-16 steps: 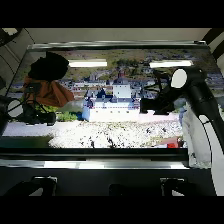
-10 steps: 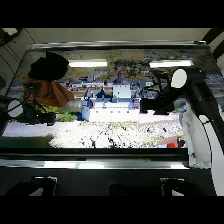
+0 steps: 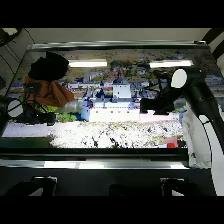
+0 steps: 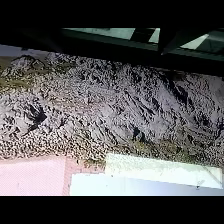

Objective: Fold the shirts.

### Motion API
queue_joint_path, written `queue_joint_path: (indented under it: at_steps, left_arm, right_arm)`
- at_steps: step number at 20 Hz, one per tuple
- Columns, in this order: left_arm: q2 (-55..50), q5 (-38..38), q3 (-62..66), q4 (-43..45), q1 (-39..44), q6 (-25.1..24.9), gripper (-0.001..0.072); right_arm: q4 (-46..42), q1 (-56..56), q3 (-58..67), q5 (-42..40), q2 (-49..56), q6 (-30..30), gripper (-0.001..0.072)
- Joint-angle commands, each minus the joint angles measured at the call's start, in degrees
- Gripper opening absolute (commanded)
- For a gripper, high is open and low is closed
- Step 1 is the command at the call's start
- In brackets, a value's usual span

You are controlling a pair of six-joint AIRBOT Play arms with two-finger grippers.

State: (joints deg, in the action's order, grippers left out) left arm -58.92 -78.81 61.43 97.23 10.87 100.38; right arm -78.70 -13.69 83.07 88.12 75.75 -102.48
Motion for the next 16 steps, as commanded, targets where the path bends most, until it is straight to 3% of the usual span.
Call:
queue_joint_path:
  at_steps: [1,8,11,13,14,16]
  left_arm:
    - [0.02,0.04,-0.02,0.02,0.02,0.00,0.0615]
    - [-0.68,8.31,-0.07,-0.26,0.04,0.07,0.0615]
    - [-0.68,8.72,-0.07,-0.26,0.04,0.24,0.0615]
    - [-0.68,15.17,-0.02,-0.42,0.02,2.25,0.0637]
    - [-0.70,20.59,0.33,-0.39,-0.46,6.88,0.0720]
    - [-1.92,30.40,2.97,-0.76,-5.77,26.21,0.0720]
  right_arm:
    - [0.02,-0.02,0.00,-1.33,0.02,0.00,0.0696]
    - [-1.73,-0.02,-0.02,-4.59,0.02,2.43,0.0678]
    - [-4.39,-0.02,-0.02,-9.90,0.02,2.84,0.0681]
    - [-5.11,-0.02,-0.02,-15.43,0.02,2.86,0.0709]
    - [-5.22,-0.02,-0.02,-19.32,0.02,2.86,0.0709]
    - [-6.12,-0.02,-0.02,-25.22,0.02,2.86,0.0707]
